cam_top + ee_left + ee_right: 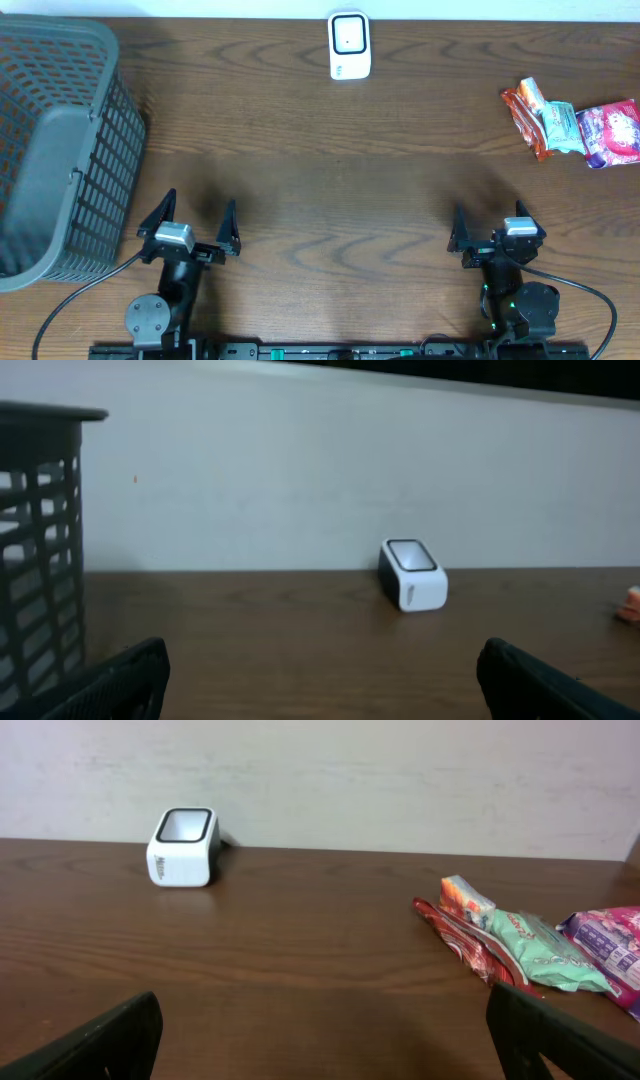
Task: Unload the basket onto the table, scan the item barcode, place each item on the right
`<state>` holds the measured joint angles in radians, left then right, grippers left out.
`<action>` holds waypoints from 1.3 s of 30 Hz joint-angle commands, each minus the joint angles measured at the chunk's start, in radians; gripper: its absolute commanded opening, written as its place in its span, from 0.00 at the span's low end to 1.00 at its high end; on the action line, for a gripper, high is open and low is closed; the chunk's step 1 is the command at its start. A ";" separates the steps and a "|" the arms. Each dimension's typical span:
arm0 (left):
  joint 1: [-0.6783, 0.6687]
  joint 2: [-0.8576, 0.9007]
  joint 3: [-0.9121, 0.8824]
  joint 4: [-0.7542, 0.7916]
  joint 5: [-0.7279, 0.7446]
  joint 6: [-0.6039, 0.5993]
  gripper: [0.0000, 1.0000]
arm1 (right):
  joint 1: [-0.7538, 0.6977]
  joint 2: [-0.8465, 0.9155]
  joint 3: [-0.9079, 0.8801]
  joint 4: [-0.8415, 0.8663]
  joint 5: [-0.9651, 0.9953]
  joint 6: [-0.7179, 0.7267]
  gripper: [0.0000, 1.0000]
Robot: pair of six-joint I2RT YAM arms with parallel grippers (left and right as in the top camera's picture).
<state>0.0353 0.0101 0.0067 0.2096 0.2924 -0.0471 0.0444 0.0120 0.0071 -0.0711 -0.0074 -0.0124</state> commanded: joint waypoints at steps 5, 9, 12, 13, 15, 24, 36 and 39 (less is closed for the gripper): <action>-0.001 -0.009 -0.003 -0.097 -0.029 0.045 0.98 | -0.007 -0.006 -0.002 -0.004 -0.005 -0.011 0.99; -0.001 -0.009 -0.003 -0.244 -0.094 0.053 0.98 | -0.007 -0.006 -0.002 -0.004 -0.005 -0.011 0.99; -0.001 -0.009 -0.003 -0.267 -0.142 0.101 0.98 | -0.007 -0.006 -0.002 -0.004 -0.005 -0.011 0.99; -0.001 -0.009 -0.003 -0.269 -0.148 0.129 0.98 | -0.007 -0.006 -0.002 -0.004 -0.005 -0.011 0.99; -0.001 -0.009 -0.003 -0.270 -0.148 0.169 0.98 | -0.007 -0.006 -0.002 -0.004 -0.005 -0.011 0.99; -0.001 -0.009 -0.003 -0.280 -0.196 0.192 0.98 | -0.007 -0.006 -0.002 -0.004 -0.005 -0.011 0.99; -0.001 -0.009 -0.003 -0.286 -0.267 0.050 0.98 | -0.007 -0.006 -0.002 -0.004 -0.005 -0.011 0.99; -0.001 -0.009 -0.003 -0.287 -0.267 0.050 0.98 | -0.007 -0.006 -0.002 -0.004 -0.005 -0.011 0.99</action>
<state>0.0357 0.0105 0.0223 -0.0372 0.0494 0.0231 0.0444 0.0120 0.0071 -0.0711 -0.0074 -0.0128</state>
